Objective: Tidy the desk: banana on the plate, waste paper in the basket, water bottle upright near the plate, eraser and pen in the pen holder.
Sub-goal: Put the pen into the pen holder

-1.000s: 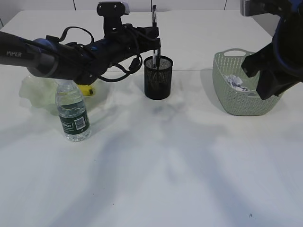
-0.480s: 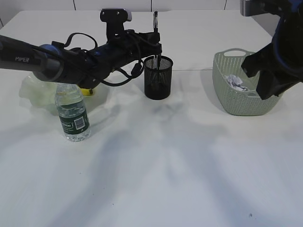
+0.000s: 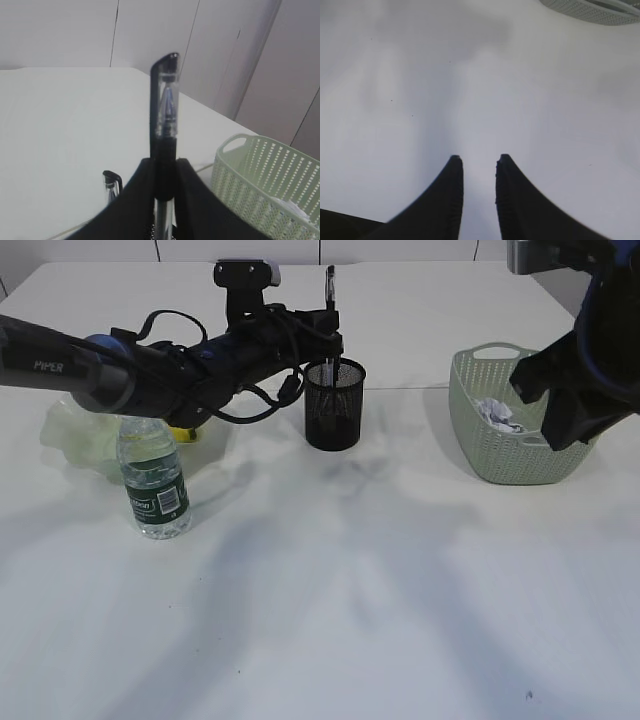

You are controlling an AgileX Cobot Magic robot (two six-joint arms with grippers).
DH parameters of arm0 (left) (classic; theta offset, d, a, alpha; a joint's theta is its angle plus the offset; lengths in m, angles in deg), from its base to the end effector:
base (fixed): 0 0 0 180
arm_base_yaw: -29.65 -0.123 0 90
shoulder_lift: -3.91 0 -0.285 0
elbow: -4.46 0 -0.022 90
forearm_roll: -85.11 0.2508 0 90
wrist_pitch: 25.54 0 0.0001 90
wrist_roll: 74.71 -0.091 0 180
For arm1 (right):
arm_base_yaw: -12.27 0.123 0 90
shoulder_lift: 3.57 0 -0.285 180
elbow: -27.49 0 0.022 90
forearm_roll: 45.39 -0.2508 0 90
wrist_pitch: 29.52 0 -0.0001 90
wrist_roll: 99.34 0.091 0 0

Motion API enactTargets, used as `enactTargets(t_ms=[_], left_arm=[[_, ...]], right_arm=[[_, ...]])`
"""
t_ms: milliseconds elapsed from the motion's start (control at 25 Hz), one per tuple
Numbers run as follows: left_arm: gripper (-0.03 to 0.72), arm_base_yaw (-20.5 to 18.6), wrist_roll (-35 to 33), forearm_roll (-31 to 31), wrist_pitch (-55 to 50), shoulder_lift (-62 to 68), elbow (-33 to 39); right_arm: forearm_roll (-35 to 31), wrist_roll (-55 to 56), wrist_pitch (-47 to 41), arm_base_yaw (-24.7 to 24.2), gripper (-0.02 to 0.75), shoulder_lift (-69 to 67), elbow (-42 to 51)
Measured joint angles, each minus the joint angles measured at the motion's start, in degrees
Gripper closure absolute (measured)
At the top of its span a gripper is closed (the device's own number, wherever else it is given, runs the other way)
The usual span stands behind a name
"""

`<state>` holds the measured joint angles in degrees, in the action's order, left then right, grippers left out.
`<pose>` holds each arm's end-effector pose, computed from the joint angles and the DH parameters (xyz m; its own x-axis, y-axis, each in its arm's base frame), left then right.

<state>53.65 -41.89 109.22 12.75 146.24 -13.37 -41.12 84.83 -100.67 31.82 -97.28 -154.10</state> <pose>0.4774 -0.2377 0.1751 -0.1257 -0.1906 -0.9736 0.6122 0.7573 -0.2273 0.2811 0.0930 0.3332 -0.9165 -0.2739 -0.2916 -0.2704 0.9613 -0.0533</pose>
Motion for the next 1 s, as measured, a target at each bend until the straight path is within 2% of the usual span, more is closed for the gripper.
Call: enactTargets(t_ms=[360,760,1000], left_arm=[[0.527,0.0,0.0,0.68,0.0,0.0,-0.09],[0.52,0.0,0.0,1.72,-0.23,0.02,-0.09],[0.52,0.0,0.0,2.19,-5.51,-1.8,-0.09]], right_arm=[[0.0,0.0,0.0,0.0,0.561,0.0,0.0],[0.46,0.0,0.0,0.0,0.561,0.0,0.0],[1.08,0.0,0.0,0.0,0.561,0.0,0.0]])
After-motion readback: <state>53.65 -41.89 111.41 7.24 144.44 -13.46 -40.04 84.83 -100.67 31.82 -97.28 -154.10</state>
